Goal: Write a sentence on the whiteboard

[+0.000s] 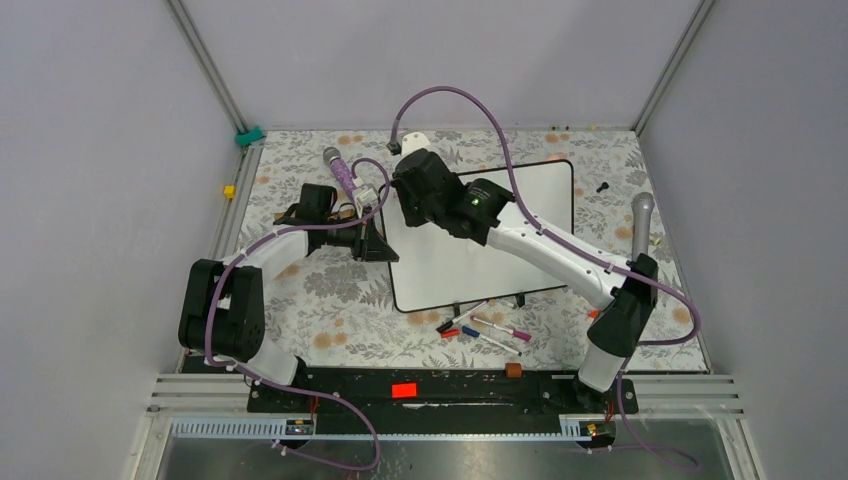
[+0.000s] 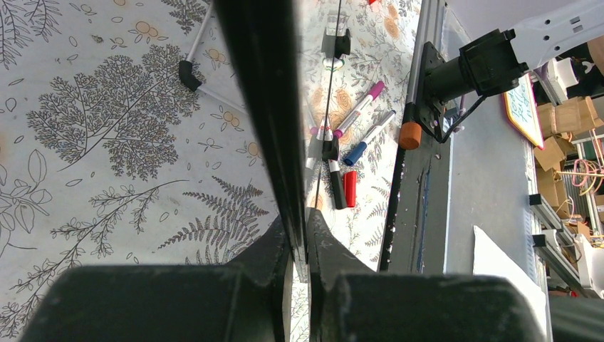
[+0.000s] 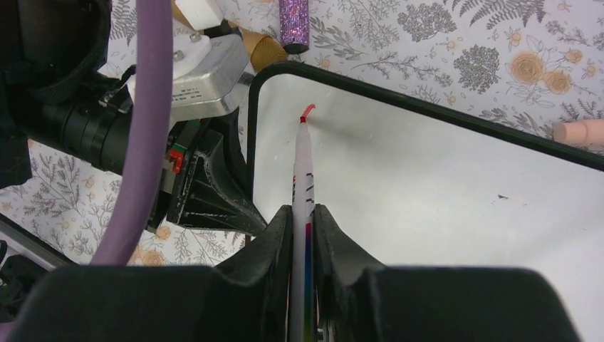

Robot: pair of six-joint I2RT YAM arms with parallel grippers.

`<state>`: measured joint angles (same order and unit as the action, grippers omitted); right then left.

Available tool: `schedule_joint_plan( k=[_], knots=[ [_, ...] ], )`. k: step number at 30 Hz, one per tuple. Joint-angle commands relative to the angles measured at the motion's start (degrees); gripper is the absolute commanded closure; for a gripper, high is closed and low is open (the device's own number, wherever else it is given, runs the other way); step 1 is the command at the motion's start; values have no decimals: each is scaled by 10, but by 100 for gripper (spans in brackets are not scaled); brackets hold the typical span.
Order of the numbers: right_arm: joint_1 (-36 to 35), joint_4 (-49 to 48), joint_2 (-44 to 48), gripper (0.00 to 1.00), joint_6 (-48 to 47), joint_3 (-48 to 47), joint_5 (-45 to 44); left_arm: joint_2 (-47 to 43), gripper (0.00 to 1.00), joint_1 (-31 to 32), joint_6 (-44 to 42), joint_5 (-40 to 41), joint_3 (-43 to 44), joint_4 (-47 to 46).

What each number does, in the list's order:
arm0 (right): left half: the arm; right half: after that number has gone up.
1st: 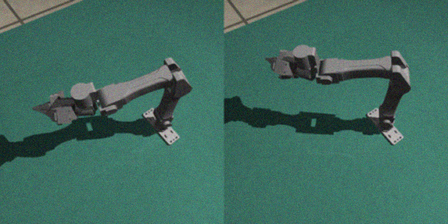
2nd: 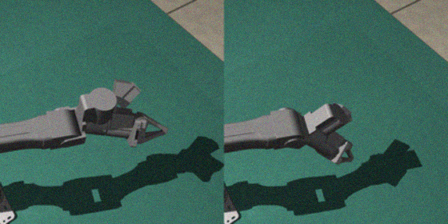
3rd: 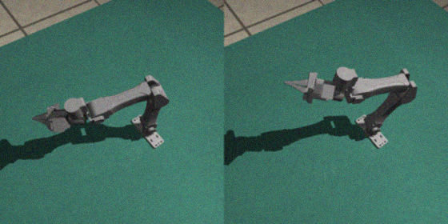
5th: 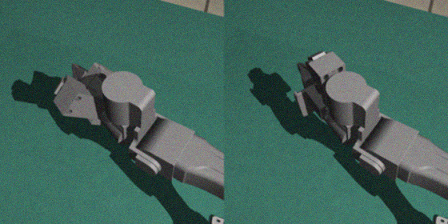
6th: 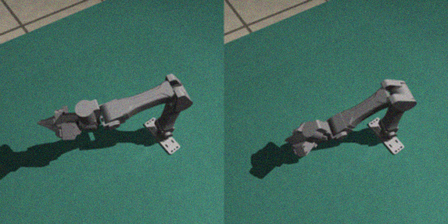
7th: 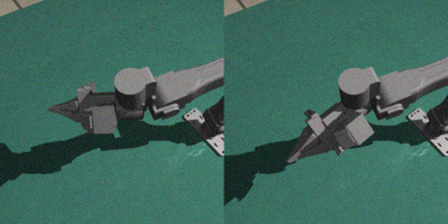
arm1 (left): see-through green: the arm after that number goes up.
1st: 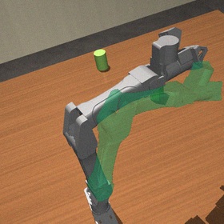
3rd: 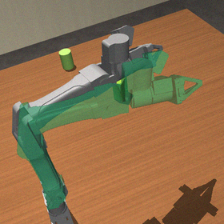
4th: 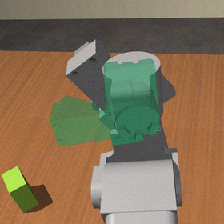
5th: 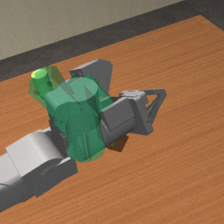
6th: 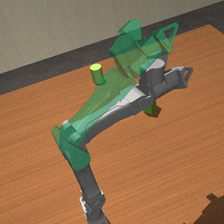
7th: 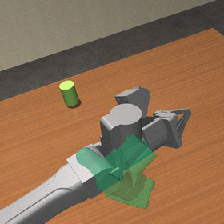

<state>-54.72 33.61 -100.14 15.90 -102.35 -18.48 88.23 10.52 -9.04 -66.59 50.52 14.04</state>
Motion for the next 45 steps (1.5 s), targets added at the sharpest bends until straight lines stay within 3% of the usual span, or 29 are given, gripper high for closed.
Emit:
schedule_joint_plan(
  k=[1,28,34,45],
  knots=[
    [-2,-2,16,100,10,19,-8,-11,100,11,-55,41,7,-8],
    [-2,12,40,100,56,73,36,-17,100,12,-62,39,3,-8],
    [-2,-7,66,100,22,60,71,-19,100,12,-63,39,1,-8],
    [3,-31,68,100,1,28,39,-21,100,12,-64,40,0,-9]
  ],
)
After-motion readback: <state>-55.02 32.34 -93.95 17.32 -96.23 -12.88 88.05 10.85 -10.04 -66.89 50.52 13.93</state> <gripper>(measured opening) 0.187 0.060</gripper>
